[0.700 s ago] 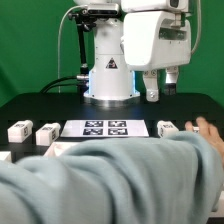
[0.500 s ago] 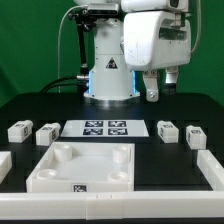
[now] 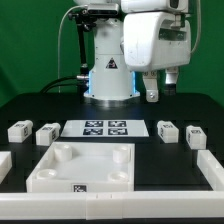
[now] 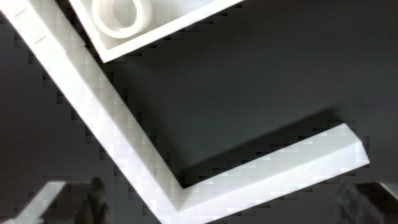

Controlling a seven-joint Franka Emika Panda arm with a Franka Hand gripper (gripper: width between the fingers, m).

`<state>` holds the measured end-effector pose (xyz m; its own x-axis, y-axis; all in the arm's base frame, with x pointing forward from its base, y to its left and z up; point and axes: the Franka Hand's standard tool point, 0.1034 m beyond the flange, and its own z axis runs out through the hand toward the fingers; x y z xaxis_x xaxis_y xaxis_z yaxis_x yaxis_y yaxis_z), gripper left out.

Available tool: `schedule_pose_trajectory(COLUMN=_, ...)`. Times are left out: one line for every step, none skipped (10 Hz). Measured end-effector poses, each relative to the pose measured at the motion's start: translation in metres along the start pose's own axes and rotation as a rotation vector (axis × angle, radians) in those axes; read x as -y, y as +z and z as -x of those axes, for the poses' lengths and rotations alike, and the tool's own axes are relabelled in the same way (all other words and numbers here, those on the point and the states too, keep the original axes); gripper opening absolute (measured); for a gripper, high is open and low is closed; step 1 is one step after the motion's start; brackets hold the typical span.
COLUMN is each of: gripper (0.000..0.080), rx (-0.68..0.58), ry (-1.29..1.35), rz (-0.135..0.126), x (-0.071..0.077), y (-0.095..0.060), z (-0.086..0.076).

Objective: Assemble one leg

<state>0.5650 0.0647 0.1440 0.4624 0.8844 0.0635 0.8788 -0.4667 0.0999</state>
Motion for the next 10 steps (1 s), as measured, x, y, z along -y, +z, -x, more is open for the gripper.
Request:
schedule_pose_trajectory(gripper=0.0650, rx=0.000, ry=0.000, rz=0.000, x=0.0001, y=0.0001, z=0.0000)
schedule_pose_trajectory(gripper=0.0650, rx=0.000, ry=0.000, rz=0.000, x=0.0001, y=0.0003, z=0.0001)
schedule_pose_trajectory(gripper=0.0650, rx=0.000, ry=0.000, rz=-0.001, x=0.0002, y=0.0004, z=0.0001)
schedule_pose_trajectory(gripper=0.0650, rx=0.000, ry=0.000, rz=-0.001, x=0.0002, y=0.0005, z=0.0001)
schedule_pose_trajectory(gripper=0.0650, rx=0.000, ry=0.000, rz=-0.001, x=0.0002, y=0.0005, z=0.0001)
schedule_pose_trajectory(gripper=0.0650, rx=0.000, ry=0.000, rz=-0.001, x=0.0002, y=0.0006, z=0.0001)
schedule_pose_trajectory(gripper=0.0650, rx=0.001, ry=0.000, rz=-0.001, x=0.0002, y=0.0006, z=0.0002)
schedule_pose_trajectory(gripper=0.0650, rx=0.001, ry=0.000, rz=-0.001, x=0.0003, y=0.0007, z=0.0002)
schedule_pose_trajectory(gripper=0.0650, rx=0.001, ry=0.000, rz=-0.001, x=0.0003, y=0.0007, z=0.0002)
schedule_pose_trajectory(gripper=0.0650, rx=0.001, ry=0.000, rz=-0.001, x=0.0000, y=0.0010, z=0.0001)
